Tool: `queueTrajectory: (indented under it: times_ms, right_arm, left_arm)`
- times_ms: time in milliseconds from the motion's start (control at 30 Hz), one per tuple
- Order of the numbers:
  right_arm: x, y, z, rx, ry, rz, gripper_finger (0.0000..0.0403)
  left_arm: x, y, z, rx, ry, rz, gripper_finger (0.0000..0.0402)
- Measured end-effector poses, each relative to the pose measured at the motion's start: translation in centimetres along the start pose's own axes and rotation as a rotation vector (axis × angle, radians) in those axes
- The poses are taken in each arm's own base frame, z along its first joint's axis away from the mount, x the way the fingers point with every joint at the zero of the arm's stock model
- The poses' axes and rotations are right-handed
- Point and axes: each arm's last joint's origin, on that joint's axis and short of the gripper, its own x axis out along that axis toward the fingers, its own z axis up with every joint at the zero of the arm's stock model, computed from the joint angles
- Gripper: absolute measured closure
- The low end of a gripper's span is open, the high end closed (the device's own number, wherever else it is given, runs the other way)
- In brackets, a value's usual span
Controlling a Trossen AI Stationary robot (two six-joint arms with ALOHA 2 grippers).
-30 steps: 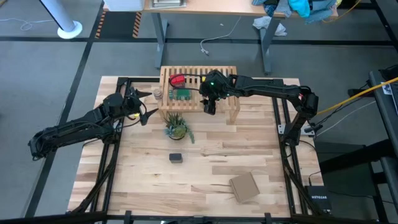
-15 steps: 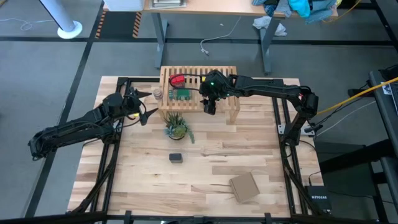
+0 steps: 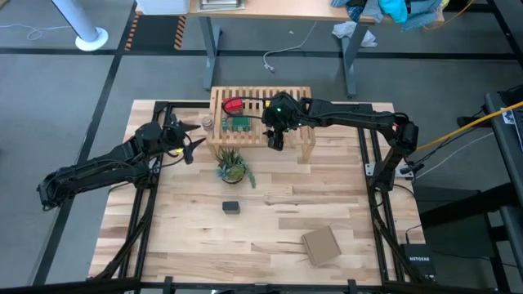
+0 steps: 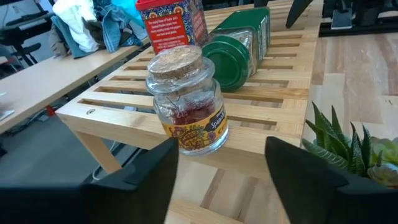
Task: Shelf spices
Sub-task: Put the green seasoning bottle on the shelf
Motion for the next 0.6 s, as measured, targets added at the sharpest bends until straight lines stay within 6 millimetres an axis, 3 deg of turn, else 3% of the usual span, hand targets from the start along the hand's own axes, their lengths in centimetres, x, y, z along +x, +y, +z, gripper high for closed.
queueTrajectory:
  times_ms: [600]
  right_arm:
    - [0.00, 0.00, 0.00, 0.000, 0.000, 0.000, 0.0201]
  left_arm:
    - [-0.01, 0.28, 0.13, 0.105, 0.004, 0.086, 0.0367]
